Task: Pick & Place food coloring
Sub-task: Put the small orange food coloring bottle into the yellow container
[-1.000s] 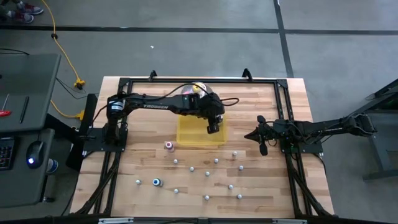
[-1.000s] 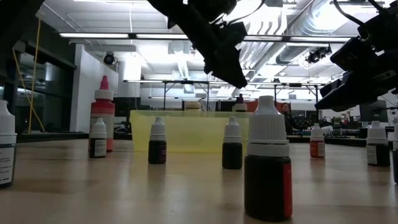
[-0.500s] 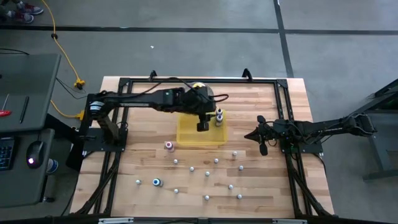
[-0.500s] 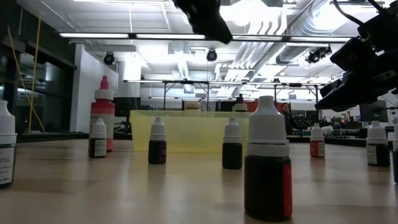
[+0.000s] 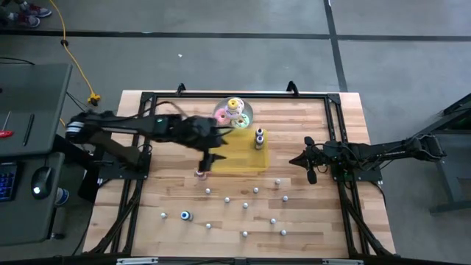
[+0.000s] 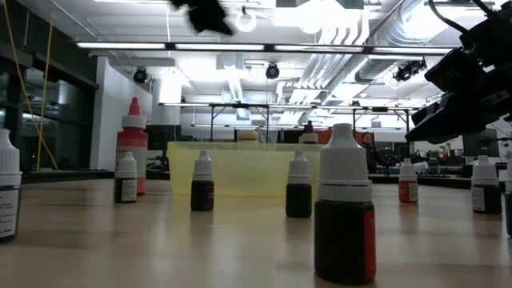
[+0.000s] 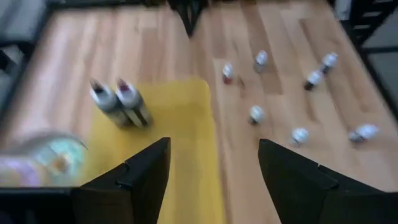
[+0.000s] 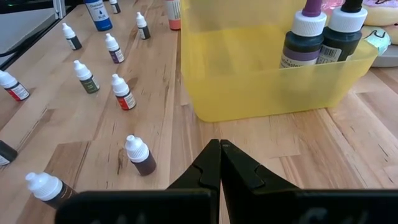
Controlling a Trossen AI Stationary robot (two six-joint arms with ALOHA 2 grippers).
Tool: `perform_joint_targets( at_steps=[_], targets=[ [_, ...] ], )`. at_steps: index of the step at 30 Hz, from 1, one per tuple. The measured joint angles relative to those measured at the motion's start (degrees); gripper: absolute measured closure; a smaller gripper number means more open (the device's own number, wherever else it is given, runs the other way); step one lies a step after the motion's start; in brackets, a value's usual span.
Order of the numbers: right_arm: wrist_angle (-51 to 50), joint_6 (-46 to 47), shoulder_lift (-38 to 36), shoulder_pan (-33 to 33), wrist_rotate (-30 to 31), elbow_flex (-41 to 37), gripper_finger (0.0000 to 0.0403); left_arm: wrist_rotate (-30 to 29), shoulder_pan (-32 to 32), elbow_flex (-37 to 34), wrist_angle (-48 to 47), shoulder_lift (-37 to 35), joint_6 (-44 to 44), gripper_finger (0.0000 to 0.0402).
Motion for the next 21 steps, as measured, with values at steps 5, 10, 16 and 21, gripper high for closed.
perform_joint_targets(
  at_steps=[5,10,16,21],
  targets=[
    [0.2,0.0,0.0,0.0,0.0,0.0,0.0402,1.4,-1.8,-16.1,7.3,-11.5,-8.4,0.0162],
    [0.2,0.0,0.0,0.0,0.0,0.0,0.0402,1.5,-4.3,-20.1,7.9,-13.8,-10.0,0.0163],
    [-0.1,0.0,0.0,0.0,0.0,0.0,0.0402,3.5,-5.7,-16.2,8.8,-6.5,-8.3,0.0163],
    [-0.1,0.0,0.0,0.0,0.0,0.0,0.0402,5.9,-6.8,-7.4,9.1,3.3,-5.1,0.0163]
  ],
)
